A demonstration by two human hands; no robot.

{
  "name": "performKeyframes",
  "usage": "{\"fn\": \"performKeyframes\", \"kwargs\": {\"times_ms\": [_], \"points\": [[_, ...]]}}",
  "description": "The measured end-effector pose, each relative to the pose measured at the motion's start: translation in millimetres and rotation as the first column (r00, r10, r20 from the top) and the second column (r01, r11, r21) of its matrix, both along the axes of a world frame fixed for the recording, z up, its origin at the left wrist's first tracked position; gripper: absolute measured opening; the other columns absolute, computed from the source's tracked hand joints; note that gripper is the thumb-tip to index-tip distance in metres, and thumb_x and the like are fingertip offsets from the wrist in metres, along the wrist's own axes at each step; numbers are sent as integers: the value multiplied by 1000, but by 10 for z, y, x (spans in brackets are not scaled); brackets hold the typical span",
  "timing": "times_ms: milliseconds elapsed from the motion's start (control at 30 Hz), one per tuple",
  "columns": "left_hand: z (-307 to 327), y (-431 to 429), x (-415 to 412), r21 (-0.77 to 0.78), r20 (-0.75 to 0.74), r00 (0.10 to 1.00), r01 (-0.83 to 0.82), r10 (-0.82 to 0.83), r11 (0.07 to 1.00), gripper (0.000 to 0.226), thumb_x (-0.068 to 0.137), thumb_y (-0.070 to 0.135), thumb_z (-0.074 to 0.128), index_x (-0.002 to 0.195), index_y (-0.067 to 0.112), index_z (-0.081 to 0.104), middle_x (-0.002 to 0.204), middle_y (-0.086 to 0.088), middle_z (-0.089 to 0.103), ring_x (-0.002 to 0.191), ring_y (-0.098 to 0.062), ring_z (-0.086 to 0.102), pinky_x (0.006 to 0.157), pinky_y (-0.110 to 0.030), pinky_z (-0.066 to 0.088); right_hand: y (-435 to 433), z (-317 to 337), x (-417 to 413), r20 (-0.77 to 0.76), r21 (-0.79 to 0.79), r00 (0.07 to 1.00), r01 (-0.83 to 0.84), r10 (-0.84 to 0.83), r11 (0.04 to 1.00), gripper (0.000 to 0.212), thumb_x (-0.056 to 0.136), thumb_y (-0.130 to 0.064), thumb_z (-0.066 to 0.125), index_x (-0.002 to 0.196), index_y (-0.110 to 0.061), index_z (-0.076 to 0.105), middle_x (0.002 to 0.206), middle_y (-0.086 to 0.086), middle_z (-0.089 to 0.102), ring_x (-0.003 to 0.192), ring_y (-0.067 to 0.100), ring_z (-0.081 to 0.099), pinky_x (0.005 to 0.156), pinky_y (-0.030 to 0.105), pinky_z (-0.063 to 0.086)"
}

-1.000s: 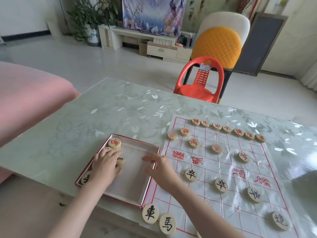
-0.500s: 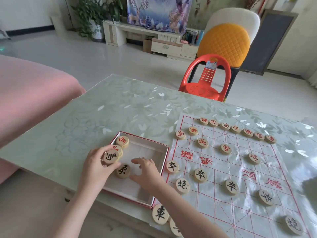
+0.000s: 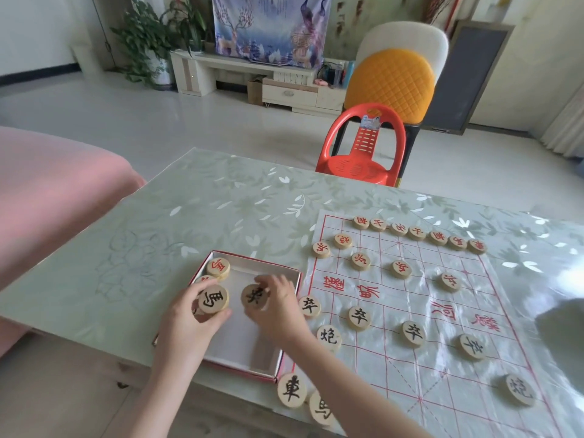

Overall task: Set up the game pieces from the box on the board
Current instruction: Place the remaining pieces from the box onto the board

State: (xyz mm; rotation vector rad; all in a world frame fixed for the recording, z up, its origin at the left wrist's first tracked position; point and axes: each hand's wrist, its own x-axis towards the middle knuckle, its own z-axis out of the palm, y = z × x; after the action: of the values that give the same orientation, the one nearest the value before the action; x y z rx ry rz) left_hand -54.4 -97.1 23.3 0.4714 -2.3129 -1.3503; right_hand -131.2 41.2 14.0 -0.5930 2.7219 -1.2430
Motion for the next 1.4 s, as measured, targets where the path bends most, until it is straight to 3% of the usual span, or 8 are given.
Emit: {"fn": "performKeyframes", "kwargs": {"times_ms": [167, 267, 400, 533, 733, 833, 967, 1400], "points": [[151, 387, -47, -3, -27, 994, 105, -105, 994, 53, 65, 7, 81, 104, 35, 59, 107, 6, 64, 92, -10, 62, 69, -1, 44, 782, 247, -24, -1, -95, 998, 57, -57, 994, 53, 76, -14, 71, 124, -14, 48, 109, -3, 50, 102, 15, 49, 85, 18, 38], [251, 727, -23, -1, -18, 984, 179, -179, 984, 55, 67, 9, 80, 115, 25, 58, 109, 11, 60, 93, 3, 56, 71, 4, 39, 1213, 282, 108, 20, -101, 996, 84, -82, 991, 56, 76, -16, 72, 126, -17, 46, 114, -4, 52, 98, 7, 49, 80, 9, 36], [298, 1146, 48, -7, -19, 965, 262, -263, 965, 64, 64, 10, 82, 121, 21, 54, 108, 8, 62, 96, -2, 56, 71, 6, 37, 1640, 305, 357, 40, -97, 992, 119, -115, 988, 58, 77, -16, 72, 127, -22, 44, 114, -6, 53, 100, 9, 50, 79, 7, 38], [290, 1462, 162, 38, 16, 948, 318, -318, 947, 66, 64, 10, 82, 122, 21, 51, 112, 5, 60, 92, 8, 53, 68, 5, 38, 1936, 303, 584, 20, -104, 987, 158, -157, 982, 58, 76, -14, 72, 126, -23, 43, 114, -6, 54, 99, 10, 50, 78, 9, 39], [262, 1758, 331, 7, 43, 938, 345, -345, 939, 58, 66, 16, 81, 115, 29, 54, 111, 13, 60, 95, 0, 57, 73, -4, 43, 2453, 265, 913, 55, -121, 973, 229, -224, 966, 59, 75, -13, 73, 124, -25, 44, 114, -5, 55, 98, 7, 52, 76, 6, 38], [261, 1931, 434, -14, 61, 934, 352, -351, 936, 55, 65, 18, 82, 114, 26, 57, 110, 12, 58, 83, 8, 55, 73, -13, 48, 2783, 180, 1091, 85, -89, 958, 281, -274, 955, 57, 75, -14, 73, 122, -29, 44, 112, -5, 57, 98, 4, 52, 75, 5, 39], [192, 2116, 552, -22, 80, 922, 381, -378, 924, 52, 64, 23, 82, 110, 29, 59, 107, 11, 61, 84, 0, 57, 75, -27, 54, 3197, 118, 1284, 142, -61, 930, 350, -339, 935, 57, 75, -12, 73, 119, -32, 43, 110, -8, 58, 98, -1, 52, 76, 8, 40], [90, 2089, 878, 56, 121, 942, 307, -312, 950, 46, 67, 18, 81, 106, 29, 59, 102, 7, 63, 78, -3, 60, 66, -13, 48, 3589, -108, 1503, 184, -46, 896, 419, -405, 907, 58, 74, -6, 72, 118, -31, 44, 111, -6, 60, 100, 0, 52, 75, 5, 39]]}}
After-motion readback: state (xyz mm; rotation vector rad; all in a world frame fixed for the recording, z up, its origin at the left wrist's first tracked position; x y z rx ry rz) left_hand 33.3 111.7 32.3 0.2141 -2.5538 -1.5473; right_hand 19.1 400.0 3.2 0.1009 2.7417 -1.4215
